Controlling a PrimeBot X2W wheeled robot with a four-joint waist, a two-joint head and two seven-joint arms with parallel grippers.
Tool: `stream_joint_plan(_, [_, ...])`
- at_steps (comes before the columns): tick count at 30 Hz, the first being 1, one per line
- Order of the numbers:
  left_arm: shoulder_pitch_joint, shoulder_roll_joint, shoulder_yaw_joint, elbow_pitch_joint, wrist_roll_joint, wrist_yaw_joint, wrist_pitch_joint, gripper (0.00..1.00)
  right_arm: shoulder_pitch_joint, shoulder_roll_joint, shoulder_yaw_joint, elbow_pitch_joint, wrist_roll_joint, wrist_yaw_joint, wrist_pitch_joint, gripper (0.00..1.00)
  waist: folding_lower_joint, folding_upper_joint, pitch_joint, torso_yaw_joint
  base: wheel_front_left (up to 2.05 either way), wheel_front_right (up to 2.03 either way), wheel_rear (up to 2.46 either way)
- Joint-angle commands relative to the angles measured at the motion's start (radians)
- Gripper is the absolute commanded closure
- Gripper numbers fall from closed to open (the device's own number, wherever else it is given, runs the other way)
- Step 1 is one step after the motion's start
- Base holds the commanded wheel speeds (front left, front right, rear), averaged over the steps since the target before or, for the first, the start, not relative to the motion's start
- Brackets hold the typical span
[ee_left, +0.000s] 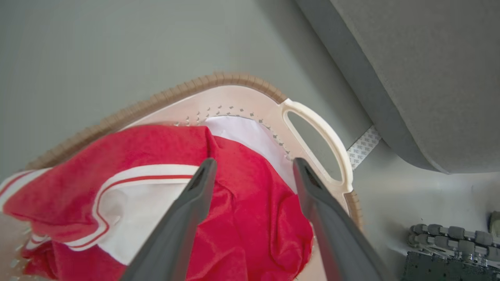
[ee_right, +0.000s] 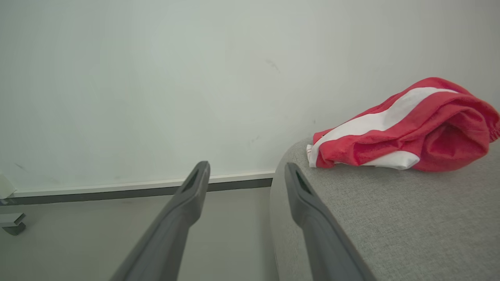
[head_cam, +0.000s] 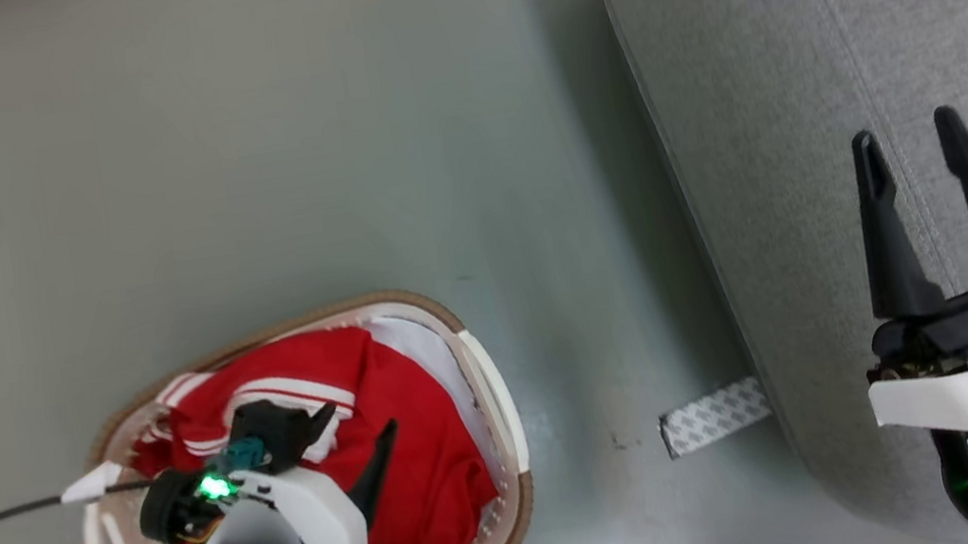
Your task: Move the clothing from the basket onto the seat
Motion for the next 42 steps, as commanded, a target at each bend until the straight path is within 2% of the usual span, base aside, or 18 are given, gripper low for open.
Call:
stream_joint_plan(1, [-0.022, 0.014, -0.002, 0.012, -0.009, -0.002, 0.004, 0.0, -0.015, 0.003, -0.003, -0.007, 0.006, -0.003, -0.003, 0.0, -0.0002, 0.0, 0.053, -0.029, 0.0, 0.0, 0.0])
stream_joint_plan(8, [-0.14, 0.017, -0.063, 0.167, -0.097, -0.002, 0.053, 0.0, -0.056, 0.003, 0.004, -0.051, 0.038, -0.003, -0.003, 0.0, -0.0002, 0.0, 0.154, -0.064, 0.0, 0.0, 0.0])
stream_joint_plan(15, [-0.266, 0.027, -0.13, 0.347, -0.018, -0.001, 0.107, 0.0, -0.101, 0.003, 0.016, -0.108, 0.048, -0.003, -0.003, 0.0, -0.0002, 0.0, 0.239, -0.078, 0.0, 0.0, 0.0])
stream_joint_plan(24, [-0.334, 0.025, -0.27, 0.476, 0.036, -0.001, 0.123, 0.0, -0.12, 0.003, 0.001, -0.179, 0.063, -0.003, -0.003, 0.0, -0.0002, 0.0, 0.289, -0.076, 0.0, 0.0, 0.0])
stream_joint_plan(25, [-0.34, 0.023, -0.283, 0.488, 0.036, -0.001, 0.126, 0.2, -0.122, 0.003, 0.002, -0.18, 0.062, -0.003, -0.003, 0.0, -0.0002, 0.0, 0.291, -0.075, 0.0, 0.0, 0.0])
stream_joint_plan(27, [-0.349, 0.017, -0.304, 0.505, 0.031, -0.001, 0.117, 1.0, -0.123, 0.003, 0.005, -0.181, 0.058, -0.003, -0.003, 0.0, -0.0002, 0.0, 0.291, -0.072, 0.0, 0.0, 0.0])
stream_joint_plan(36, [-0.353, -0.007, -0.368, 0.533, -0.035, -0.001, 0.01, 1.0, -0.118, 0.003, 0.004, -0.153, 0.031, -0.003, -0.003, 0.0, -0.0002, 0.0, 0.234, -0.05, 0.0, 0.0, 0.0])
stream_joint_plan(42, [-0.321, -0.055, -0.406, 0.54, -0.094, -0.001, -0.069, 1.0, -0.111, 0.002, 0.002, -0.133, -0.006, -0.003, -0.003, 0.0, -0.0002, 0.0, 0.122, -0.012, 0.0, 0.0, 0.0])
